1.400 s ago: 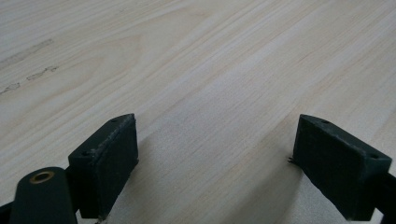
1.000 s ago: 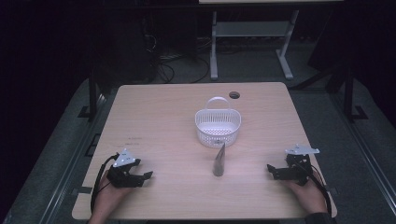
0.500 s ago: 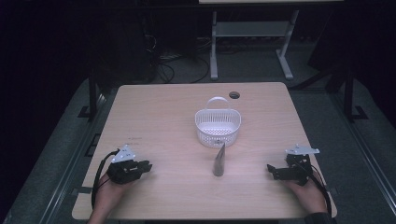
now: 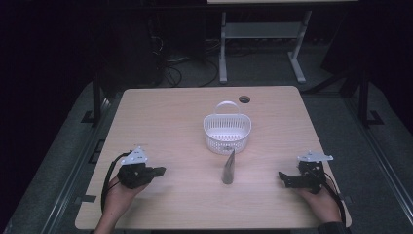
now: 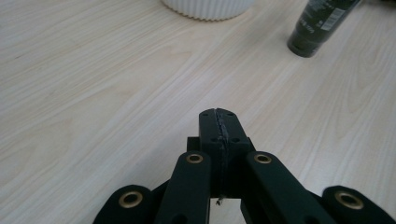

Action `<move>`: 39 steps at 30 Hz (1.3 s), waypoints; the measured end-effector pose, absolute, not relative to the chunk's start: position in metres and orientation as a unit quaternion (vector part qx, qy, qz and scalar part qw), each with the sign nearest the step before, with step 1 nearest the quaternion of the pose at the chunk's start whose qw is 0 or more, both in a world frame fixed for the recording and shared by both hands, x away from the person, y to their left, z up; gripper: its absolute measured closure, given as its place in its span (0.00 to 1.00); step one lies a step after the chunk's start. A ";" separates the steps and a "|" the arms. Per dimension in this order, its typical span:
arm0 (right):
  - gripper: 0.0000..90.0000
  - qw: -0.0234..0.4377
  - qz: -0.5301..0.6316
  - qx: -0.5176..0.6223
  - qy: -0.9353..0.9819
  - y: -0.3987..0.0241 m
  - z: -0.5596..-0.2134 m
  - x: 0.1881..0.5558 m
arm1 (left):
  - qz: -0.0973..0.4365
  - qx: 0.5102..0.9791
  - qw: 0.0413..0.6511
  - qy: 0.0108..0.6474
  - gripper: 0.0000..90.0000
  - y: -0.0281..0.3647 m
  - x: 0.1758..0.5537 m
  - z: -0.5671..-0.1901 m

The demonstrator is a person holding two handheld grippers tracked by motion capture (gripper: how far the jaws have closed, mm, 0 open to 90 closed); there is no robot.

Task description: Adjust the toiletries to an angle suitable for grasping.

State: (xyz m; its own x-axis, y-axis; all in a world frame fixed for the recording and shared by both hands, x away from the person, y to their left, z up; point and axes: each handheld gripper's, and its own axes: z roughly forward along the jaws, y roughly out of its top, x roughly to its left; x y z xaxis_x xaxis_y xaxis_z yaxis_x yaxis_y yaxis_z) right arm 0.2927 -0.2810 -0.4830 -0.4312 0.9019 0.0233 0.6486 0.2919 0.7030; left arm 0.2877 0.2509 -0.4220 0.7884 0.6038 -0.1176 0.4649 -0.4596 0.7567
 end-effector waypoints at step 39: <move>0.03 0.194 0.327 0.497 0.780 -0.281 -0.483 0.293 | 0.053 0.859 0.464 0.210 1.00 0.168 0.300 -0.367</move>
